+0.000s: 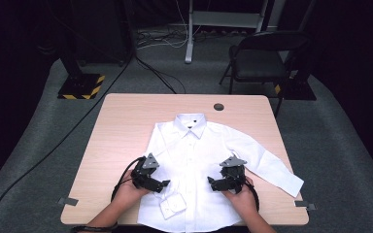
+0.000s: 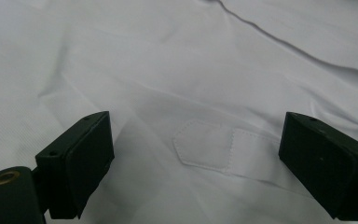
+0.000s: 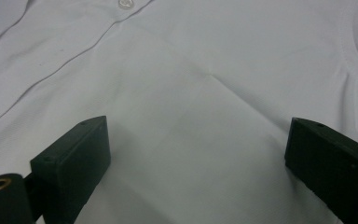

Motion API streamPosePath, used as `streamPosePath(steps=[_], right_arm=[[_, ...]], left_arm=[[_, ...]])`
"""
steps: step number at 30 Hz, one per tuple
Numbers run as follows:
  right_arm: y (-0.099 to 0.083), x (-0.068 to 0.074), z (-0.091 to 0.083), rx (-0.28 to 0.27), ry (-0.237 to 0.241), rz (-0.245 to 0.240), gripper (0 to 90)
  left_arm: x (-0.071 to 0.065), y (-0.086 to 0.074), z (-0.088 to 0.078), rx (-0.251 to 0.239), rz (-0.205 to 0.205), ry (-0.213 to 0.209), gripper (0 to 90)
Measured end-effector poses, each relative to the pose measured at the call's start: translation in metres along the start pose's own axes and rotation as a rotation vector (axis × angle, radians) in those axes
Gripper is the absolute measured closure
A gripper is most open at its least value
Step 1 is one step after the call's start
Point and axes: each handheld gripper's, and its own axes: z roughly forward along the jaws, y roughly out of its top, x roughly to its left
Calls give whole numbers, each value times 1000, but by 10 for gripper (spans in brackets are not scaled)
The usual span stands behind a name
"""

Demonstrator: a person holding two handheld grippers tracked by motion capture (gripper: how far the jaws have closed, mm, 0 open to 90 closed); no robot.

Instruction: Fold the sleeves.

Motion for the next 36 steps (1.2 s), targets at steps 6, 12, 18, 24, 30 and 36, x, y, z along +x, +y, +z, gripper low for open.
streamPosePath(steps=[6,12,18,24,30,36], right_arm=[[1,1,1,0,0,0,56],[5,4,5,0,6,-5,54],[10,12,11,2,23,-22,51],[16,17,18,1,42,-43,50],[21,20,23,2,55,-52,49],[28,27,30,3,64,-60,49]], left_arm=[[4,-6,-1,-36,-3,1,89],[10,-10,-6,-32,-14,12,89],[16,-16,-14,-21,-37,33,90],[20,-22,-21,-19,-54,54,91],[26,-29,-28,-18,-69,73,92],[33,-37,-34,-30,-81,91,92]])
